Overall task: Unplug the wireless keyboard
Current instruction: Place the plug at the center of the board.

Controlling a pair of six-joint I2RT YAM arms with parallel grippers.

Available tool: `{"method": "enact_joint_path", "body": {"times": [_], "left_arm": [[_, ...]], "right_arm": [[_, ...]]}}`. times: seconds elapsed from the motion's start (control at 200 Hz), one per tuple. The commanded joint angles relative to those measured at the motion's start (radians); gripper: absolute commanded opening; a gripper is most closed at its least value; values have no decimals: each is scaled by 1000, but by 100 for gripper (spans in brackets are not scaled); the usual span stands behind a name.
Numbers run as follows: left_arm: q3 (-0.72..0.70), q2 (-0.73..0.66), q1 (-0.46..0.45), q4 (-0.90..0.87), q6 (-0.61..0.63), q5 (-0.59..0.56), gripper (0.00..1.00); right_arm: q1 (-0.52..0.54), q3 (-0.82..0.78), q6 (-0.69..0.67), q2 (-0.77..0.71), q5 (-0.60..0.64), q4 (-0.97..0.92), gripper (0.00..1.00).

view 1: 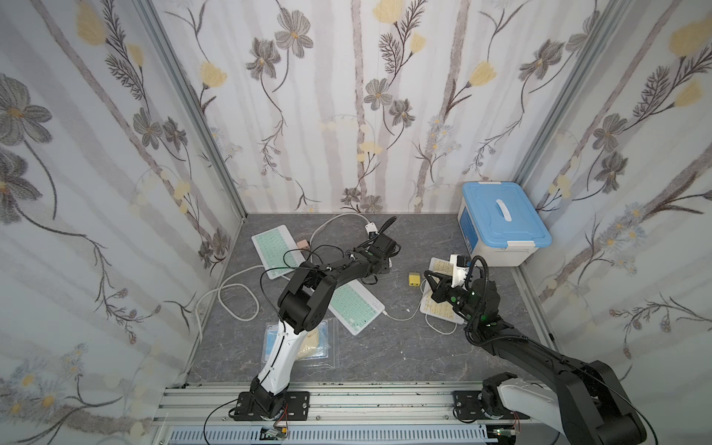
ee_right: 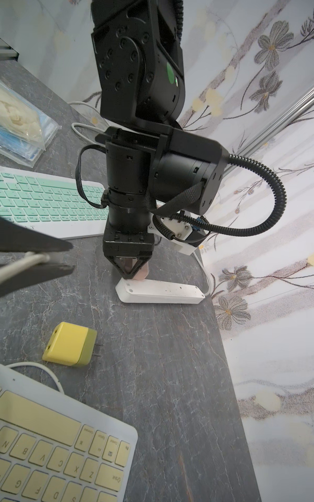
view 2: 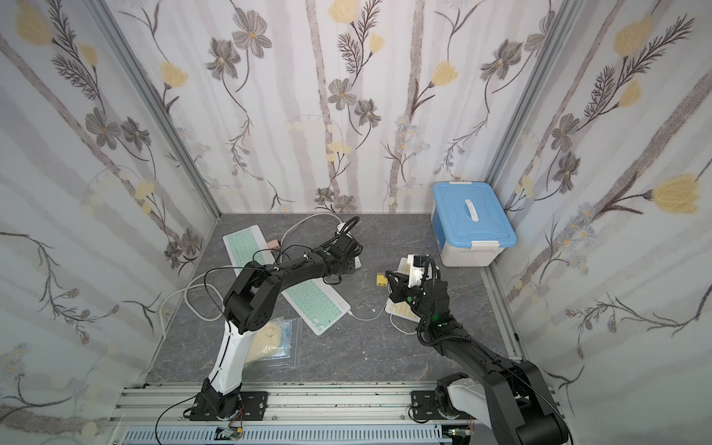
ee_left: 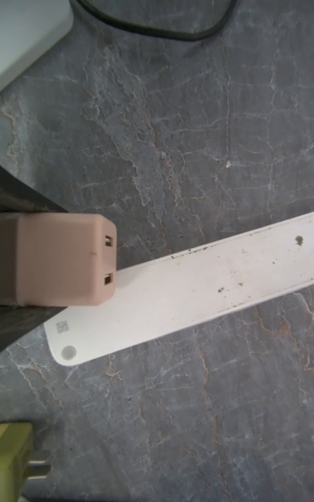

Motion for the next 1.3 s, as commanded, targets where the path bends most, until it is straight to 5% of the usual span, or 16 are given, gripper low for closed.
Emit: {"method": "enact_joint_path", "body": {"times": [0.0, 0.215, 0.515, 0.784, 1.104, 1.294], "left_arm": [[38, 45, 2, -36, 1, 43, 0], [77, 59, 2, -27, 3, 44, 0], [-39, -56, 2, -49, -4, -18, 0], [7, 3, 3, -78, -24, 23, 0], [32, 43, 1, -74, -54, 77, 17], [-6, -16, 1, -49, -34, 85, 44]], "right_arm": [[0, 10, -2, 8, -7, 27, 0], [1, 18, -4, 18, -8, 19, 0], [0, 24, 3, 36, -19, 26, 0], [1, 31, 2, 53, -27, 26, 0], [0, 36, -1, 62, -29, 21, 0], [0, 38, -10, 60, -21, 10, 0]]}}
